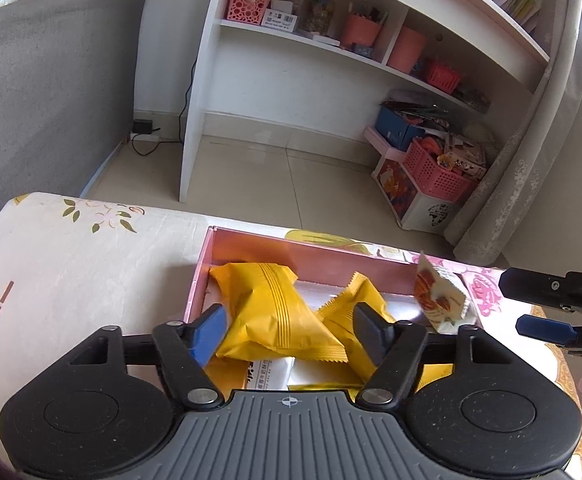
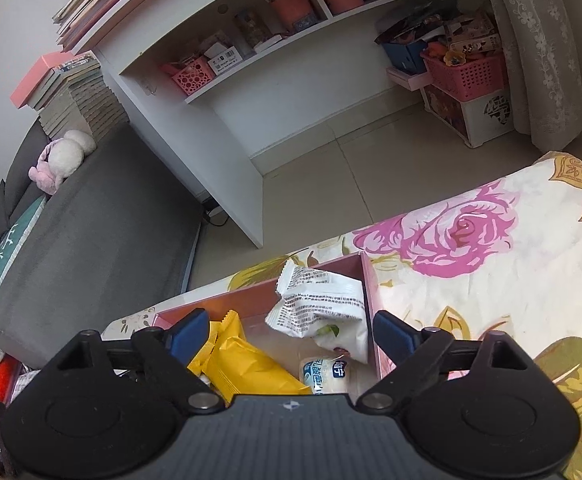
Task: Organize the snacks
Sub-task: 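Lower both packets into the box and open both grippers, then withdraw both tools from the box toward the pink and red snacks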
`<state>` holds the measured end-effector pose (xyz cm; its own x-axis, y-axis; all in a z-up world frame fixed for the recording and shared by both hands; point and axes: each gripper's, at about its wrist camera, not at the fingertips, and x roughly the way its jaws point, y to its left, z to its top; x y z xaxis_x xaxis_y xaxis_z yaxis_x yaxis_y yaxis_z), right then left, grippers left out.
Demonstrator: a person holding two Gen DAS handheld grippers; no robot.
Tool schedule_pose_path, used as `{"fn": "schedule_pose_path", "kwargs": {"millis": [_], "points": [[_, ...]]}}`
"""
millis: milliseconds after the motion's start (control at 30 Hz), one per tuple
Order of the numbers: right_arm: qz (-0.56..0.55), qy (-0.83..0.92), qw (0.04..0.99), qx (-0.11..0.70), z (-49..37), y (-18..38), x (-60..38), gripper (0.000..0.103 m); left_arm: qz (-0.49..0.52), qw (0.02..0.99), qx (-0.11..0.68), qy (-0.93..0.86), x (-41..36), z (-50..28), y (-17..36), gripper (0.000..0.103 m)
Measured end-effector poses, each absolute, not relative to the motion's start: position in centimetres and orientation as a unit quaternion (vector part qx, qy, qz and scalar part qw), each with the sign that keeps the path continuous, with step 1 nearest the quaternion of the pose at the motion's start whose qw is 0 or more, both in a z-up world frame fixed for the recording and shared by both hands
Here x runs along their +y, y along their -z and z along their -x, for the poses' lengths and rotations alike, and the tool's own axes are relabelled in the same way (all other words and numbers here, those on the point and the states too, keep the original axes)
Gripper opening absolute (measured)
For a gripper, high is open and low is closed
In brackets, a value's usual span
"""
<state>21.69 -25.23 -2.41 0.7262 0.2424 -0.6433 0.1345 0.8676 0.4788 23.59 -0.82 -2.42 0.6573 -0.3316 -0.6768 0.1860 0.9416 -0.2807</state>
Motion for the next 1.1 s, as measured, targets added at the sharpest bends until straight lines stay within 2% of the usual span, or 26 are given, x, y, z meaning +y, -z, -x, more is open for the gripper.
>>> {"fn": "schedule_pose_path", "kwargs": {"millis": [400, 1100], "points": [[-0.206, -0.024, 0.912, 0.355, -16.9, -0.1, -25.0, 0.094, 0.068, 0.906, 0.386, 0.161, -0.5, -19.2, -0.2, 0.094], [-0.132, -0.053, 0.925, 0.353, -8.0, -1.7, -22.1, 0.097, 0.007, 0.900, 0.390, 0.193, -0.4, -9.1, -2.5, 0.098]]}}
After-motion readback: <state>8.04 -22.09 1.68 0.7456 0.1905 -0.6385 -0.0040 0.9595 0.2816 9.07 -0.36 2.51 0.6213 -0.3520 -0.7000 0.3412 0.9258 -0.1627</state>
